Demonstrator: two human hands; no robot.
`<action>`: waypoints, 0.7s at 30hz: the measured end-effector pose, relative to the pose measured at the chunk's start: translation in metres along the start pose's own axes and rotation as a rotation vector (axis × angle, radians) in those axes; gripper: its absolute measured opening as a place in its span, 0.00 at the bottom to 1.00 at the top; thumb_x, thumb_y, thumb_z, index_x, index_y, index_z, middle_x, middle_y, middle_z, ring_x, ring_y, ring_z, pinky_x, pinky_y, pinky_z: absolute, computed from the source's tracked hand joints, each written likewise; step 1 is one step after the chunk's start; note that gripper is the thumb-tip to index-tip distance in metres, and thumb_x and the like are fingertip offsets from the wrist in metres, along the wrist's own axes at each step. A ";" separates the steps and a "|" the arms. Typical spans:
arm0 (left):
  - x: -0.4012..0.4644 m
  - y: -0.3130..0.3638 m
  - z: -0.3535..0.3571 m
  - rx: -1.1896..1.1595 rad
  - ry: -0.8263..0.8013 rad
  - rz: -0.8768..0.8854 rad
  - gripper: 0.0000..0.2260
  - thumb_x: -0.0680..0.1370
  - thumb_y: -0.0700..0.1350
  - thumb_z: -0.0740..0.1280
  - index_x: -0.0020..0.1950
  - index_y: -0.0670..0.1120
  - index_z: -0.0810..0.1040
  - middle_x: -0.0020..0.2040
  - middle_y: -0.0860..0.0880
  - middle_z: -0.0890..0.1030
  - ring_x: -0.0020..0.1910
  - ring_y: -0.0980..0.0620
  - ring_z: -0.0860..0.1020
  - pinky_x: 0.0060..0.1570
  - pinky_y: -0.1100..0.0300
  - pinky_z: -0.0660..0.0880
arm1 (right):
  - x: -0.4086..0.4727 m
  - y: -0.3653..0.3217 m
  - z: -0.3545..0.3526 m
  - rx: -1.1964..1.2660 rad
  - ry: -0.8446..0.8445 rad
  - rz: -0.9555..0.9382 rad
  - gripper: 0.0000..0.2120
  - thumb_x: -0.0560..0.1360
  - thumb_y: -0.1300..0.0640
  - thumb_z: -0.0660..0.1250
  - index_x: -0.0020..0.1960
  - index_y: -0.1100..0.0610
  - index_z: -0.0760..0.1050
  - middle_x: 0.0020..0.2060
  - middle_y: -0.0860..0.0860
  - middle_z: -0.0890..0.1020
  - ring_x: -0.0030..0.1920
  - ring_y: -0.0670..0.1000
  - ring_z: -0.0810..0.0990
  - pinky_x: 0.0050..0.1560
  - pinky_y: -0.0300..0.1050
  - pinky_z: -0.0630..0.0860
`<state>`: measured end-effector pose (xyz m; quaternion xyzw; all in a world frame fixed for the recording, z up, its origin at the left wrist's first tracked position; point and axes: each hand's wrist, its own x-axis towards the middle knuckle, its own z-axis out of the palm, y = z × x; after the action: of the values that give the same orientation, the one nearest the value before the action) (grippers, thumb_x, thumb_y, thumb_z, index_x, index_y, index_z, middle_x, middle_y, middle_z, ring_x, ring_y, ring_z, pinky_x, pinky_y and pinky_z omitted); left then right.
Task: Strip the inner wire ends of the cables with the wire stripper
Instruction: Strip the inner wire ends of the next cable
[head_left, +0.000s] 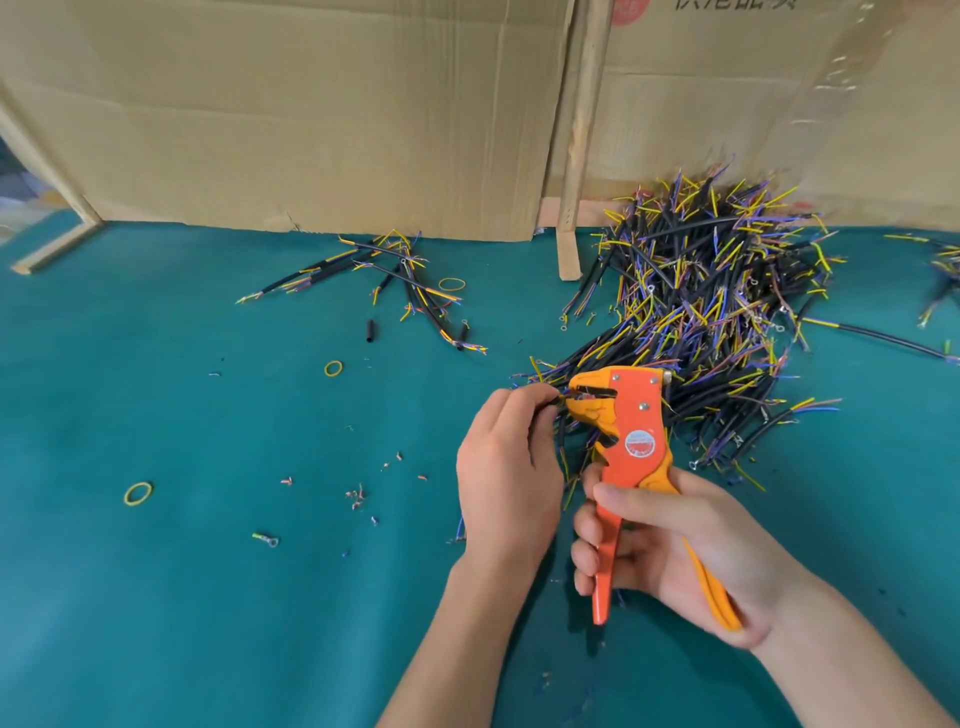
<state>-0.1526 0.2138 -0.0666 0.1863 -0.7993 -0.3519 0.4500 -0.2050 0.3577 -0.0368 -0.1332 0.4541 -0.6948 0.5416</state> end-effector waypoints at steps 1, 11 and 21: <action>0.000 0.000 0.000 0.006 0.000 0.007 0.06 0.79 0.37 0.67 0.52 0.45 0.82 0.44 0.51 0.81 0.44 0.49 0.79 0.45 0.51 0.76 | 0.000 0.000 0.000 -0.007 0.004 0.003 0.12 0.70 0.60 0.78 0.49 0.61 0.77 0.38 0.62 0.76 0.38 0.63 0.77 0.41 0.60 0.79; 0.000 -0.001 0.000 0.050 0.001 0.029 0.06 0.79 0.36 0.68 0.52 0.44 0.83 0.43 0.50 0.80 0.42 0.45 0.78 0.41 0.48 0.76 | 0.001 0.002 0.008 -0.028 0.178 0.003 0.17 0.71 0.51 0.78 0.36 0.56 0.71 0.27 0.55 0.66 0.22 0.52 0.64 0.25 0.43 0.68; 0.003 -0.002 -0.001 -0.009 0.010 -0.034 0.08 0.78 0.35 0.69 0.53 0.44 0.85 0.44 0.52 0.83 0.43 0.54 0.80 0.47 0.61 0.75 | 0.001 -0.003 0.003 0.107 0.057 -0.165 0.16 0.66 0.57 0.79 0.47 0.60 0.75 0.36 0.61 0.73 0.34 0.60 0.75 0.37 0.56 0.78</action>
<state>-0.1534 0.2103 -0.0663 0.1993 -0.7922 -0.3623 0.4487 -0.2051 0.3553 -0.0337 -0.1213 0.4189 -0.7638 0.4759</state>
